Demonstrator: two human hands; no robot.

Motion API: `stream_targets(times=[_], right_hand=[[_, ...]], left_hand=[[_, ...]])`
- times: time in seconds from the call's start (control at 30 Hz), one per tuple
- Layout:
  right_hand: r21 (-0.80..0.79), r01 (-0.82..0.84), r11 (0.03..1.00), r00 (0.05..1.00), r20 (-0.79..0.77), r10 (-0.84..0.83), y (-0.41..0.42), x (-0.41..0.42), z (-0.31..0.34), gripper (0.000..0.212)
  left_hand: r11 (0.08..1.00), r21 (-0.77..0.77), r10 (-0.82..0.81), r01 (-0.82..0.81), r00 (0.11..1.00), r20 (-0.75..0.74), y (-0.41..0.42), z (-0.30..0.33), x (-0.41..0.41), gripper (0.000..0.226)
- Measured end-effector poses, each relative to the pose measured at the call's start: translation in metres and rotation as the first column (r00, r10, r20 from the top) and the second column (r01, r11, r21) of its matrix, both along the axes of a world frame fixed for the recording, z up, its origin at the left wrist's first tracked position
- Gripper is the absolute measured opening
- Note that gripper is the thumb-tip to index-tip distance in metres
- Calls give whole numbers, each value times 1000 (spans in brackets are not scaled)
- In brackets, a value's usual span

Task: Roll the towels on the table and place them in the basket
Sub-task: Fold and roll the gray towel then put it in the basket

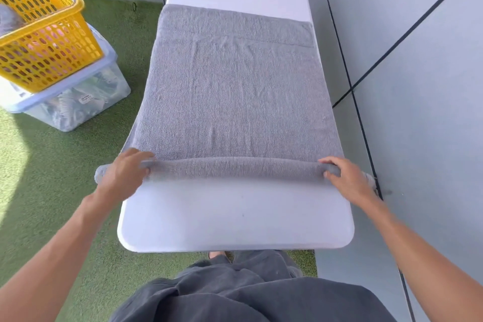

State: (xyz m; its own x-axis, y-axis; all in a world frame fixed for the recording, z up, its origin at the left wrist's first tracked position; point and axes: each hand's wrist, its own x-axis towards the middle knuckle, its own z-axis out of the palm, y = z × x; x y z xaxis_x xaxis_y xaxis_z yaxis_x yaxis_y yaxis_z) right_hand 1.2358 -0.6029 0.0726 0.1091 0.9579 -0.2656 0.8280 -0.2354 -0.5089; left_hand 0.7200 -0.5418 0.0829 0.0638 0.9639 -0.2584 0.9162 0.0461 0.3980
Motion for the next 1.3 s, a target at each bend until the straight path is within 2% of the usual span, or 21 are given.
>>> stream_targets(times=[0.07,0.13,0.23,0.3,0.4,0.5,0.6,0.67,0.7,0.73,0.77,0.83,0.9,0.97,1.07,1.17,1.23,1.3], right_hand=[[229,-48,972,977,213,-2,-17,-10,-9,28],[260,-125,957,937,347,29,-32,-16,-16,32],[159,-180,971,907,408,101,-45,-18,-27,52],[141,-197,970,900,418,121,-40,-16,-28,56],[114,-187,976,908,400,127,-24,-14,-19,44],[-104,-209,972,911,340,232,-8,-1,-6,36],[-443,-200,874,962,80,261,9,13,14,23],[-499,-165,851,986,-57,158,12,13,18,24],[-443,-114,889,993,-65,95,10,11,15,29],[-306,-58,950,998,-38,49,6,9,9,31],[-117,-18,993,1000,4,19,-1,6,3,29],[166,-31,986,994,108,13,-17,-3,-8,20],[232,-80,969,978,208,30,-33,-10,-16,23],[197,-123,973,953,298,60,-46,-13,-23,39],[127,-148,981,923,373,91,-50,-14,-25,56],[99,-135,986,935,343,94,-37,-13,-22,50],[31,-161,987,944,298,144,-24,-6,-17,42],[-109,-184,977,960,193,203,-8,4,-6,39]], left_hand=[[969,224,-78,104,989,-123,-22,-6,6,30],[937,319,-96,145,982,-165,-46,-14,15,28],[963,235,-94,130,983,-156,-63,-31,19,50],[970,190,-123,154,979,-163,-60,-36,16,62],[975,187,-89,118,984,-155,-45,-30,19,53],[987,117,-90,106,987,-137,-25,-26,14,38],[990,-108,-85,85,996,6,-5,-22,2,38],[965,-255,-46,65,996,79,1,-21,-5,41],[964,-262,-20,49,994,112,3,-21,-7,43],[977,-214,8,24,989,146,1,-20,-8,46],[993,-121,29,-6,983,183,-2,-21,-7,48],[990,137,-9,-19,980,198,-17,-25,-1,44],[951,308,-54,20,993,101,-35,-31,6,36],[942,332,-66,49,997,41,-51,-35,11,34],[955,271,-123,121,992,-9,-60,-40,9,49],[978,180,-103,102,995,-6,-43,-38,1,44],[994,34,-105,104,995,1,-20,-29,-5,39],[968,-213,-136,132,991,-8,4,-19,-10,38]])
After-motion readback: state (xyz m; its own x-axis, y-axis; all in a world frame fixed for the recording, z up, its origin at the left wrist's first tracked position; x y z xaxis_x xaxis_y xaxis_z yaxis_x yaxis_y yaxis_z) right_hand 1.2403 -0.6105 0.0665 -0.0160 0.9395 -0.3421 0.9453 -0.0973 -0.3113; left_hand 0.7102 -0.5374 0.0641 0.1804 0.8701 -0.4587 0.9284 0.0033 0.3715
